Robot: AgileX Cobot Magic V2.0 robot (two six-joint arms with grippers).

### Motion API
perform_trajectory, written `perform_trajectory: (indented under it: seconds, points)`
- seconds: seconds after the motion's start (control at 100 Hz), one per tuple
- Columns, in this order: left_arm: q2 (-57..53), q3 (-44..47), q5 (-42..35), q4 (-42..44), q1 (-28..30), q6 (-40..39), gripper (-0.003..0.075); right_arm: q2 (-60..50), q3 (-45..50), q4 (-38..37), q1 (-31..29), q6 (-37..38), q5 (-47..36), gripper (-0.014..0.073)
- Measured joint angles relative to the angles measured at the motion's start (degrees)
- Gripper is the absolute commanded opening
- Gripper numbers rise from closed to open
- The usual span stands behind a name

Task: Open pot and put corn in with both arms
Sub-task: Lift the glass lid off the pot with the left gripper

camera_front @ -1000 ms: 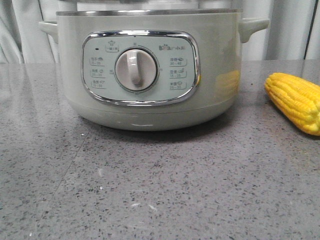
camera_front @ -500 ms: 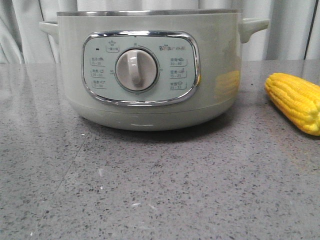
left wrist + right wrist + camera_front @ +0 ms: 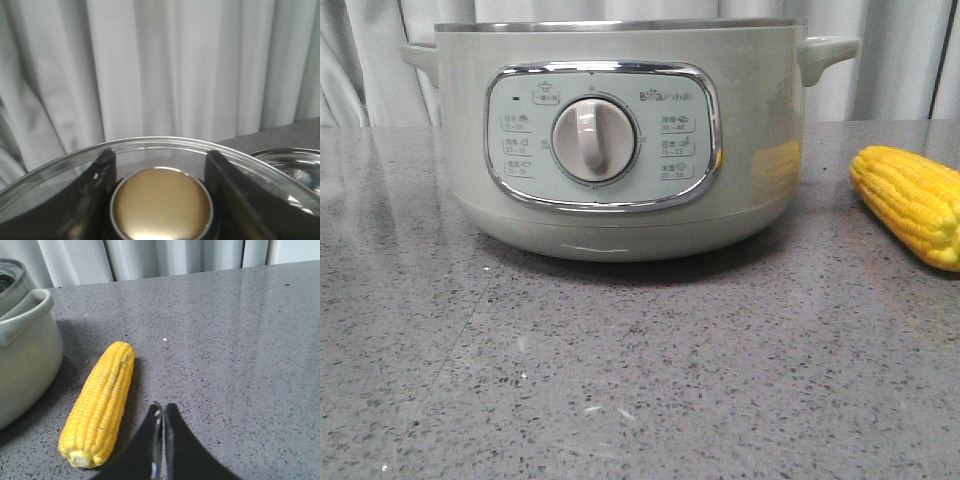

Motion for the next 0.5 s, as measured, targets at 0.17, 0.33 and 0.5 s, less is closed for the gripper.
perform_trajectory:
  seconds: [0.17,0.33,0.5]
  points:
    - [-7.00,9.54,-4.17,0.00,2.28,0.11,-0.0020,0.00,0.00,0.00,0.00,0.00,-0.12,-0.0064]
    - [-12.37,19.25,-8.69,0.00,3.00,0.11,-0.0020,0.00,0.00,0.00,0.00,0.00,-0.25,-0.0064]
    - [-14.35,28.38,-16.90,0.00,3.00,0.11,-0.0020,0.00,0.16,0.00,0.00,0.00,-0.34,-0.0064]
